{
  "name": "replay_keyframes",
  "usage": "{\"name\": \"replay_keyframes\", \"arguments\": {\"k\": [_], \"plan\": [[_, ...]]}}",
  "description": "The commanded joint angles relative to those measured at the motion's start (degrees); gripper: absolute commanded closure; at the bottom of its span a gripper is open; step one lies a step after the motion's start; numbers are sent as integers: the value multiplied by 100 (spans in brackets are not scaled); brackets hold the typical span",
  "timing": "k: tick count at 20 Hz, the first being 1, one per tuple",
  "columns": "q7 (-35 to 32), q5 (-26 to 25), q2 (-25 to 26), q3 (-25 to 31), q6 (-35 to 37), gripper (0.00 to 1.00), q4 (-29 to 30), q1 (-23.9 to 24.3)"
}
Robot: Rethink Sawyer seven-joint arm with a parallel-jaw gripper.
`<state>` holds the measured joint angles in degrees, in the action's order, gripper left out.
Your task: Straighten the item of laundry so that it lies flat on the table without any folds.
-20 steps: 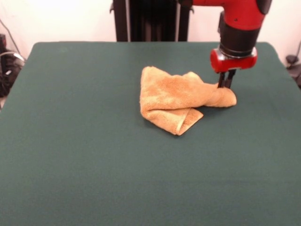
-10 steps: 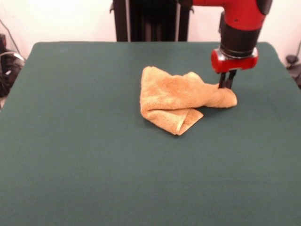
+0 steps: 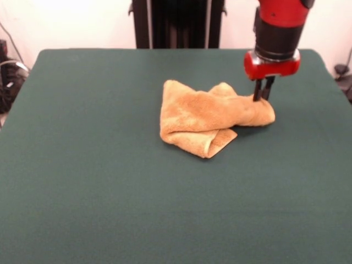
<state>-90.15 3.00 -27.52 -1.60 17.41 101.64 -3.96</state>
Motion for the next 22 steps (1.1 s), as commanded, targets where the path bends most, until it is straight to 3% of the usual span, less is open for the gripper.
{"name": "replay_keyframes", "arguments": {"k": [1, 4, 10, 16, 22], "plan": [[-580, -281, -633, 177, 242, 100, 649, 301], [-559, -404, -1070, 223, 145, 100, 1138, 439], [-737, -544, -1312, 227, -16, 100, 1506, 468], [-824, -579, -1366, 242, -70, 100, 1640, 513], [-740, -568, -1534, 194, 410, 100, 1465, 440]]}}
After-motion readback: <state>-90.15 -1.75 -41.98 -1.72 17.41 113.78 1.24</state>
